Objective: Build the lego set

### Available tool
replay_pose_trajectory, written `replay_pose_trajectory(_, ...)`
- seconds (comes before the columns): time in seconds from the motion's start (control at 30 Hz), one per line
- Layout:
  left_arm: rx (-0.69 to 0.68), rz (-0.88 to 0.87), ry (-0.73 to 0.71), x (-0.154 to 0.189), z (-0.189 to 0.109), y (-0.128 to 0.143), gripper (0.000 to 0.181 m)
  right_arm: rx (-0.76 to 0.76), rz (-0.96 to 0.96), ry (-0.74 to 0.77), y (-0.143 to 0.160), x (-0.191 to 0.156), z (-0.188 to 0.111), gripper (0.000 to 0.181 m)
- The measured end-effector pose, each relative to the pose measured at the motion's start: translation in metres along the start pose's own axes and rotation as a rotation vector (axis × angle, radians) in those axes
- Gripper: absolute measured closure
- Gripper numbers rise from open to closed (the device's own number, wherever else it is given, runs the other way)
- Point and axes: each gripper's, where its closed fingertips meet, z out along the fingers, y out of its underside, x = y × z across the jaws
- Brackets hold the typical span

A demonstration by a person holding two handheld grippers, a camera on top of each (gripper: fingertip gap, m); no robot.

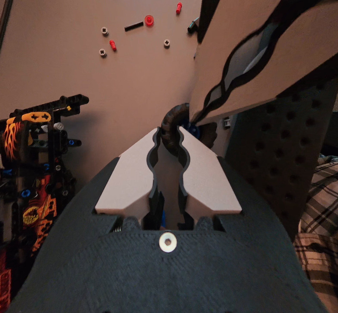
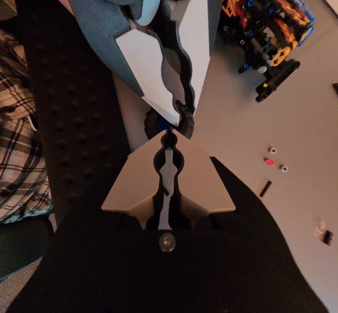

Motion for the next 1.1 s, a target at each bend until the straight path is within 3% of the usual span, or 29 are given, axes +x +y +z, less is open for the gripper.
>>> replay_pose_trajectory(0.47,0.168,-0.122,0.052,0.004,-0.010,-0.002,0.159,0.007,0.063,-0.052,0.009,-0.005,0.015,0.181)
replay_pose_trajectory(0.7,0.165,-0.072,-0.028,0.002,-0.020,0.003,0.166,-0.016,0.064,-0.050,0.006,-0.005,0.018,0.181)
replay_pose_trajectory(1.1,0.213,-0.228,0.033,-0.009,-0.017,0.008,0.167,-0.063,0.075,-0.090,0.000,-0.005,0.024,0.181)
